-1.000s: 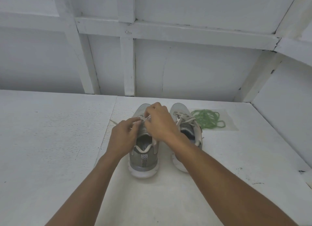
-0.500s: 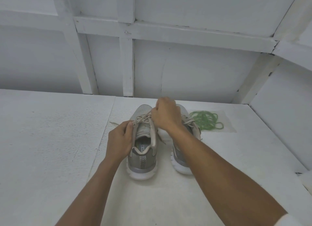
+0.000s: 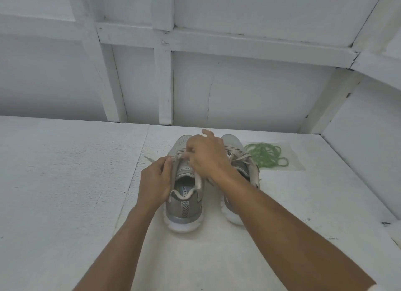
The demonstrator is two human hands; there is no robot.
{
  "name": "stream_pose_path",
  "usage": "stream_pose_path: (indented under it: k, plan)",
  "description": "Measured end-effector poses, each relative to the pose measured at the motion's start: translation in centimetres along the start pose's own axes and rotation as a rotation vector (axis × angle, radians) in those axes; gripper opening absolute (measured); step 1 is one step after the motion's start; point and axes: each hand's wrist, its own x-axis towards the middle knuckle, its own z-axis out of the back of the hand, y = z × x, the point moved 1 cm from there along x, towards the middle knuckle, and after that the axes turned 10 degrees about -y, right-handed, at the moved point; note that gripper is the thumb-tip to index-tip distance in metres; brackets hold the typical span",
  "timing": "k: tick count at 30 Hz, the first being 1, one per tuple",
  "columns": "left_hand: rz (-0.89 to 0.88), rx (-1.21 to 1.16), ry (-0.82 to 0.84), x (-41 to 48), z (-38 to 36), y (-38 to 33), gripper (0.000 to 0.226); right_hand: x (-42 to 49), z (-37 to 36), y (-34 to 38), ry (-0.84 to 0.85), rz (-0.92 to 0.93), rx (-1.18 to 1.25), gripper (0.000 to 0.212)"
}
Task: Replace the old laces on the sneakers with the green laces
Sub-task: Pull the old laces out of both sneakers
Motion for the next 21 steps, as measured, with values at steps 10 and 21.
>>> stream_pose_path:
  k: [10,21]
  plan:
    - [0.022,0.001,-0.009,-0.1,0.0,0.1,0.034,1.0,1.7,-0.6,-0.101,-0.106,0.104,0.042]
    - [0.035,-0.026,0.01,0.0,0.0,0.2,0.031,1.6,2.0,-0.2,-0.149,-0.096,-0.06,0.012]
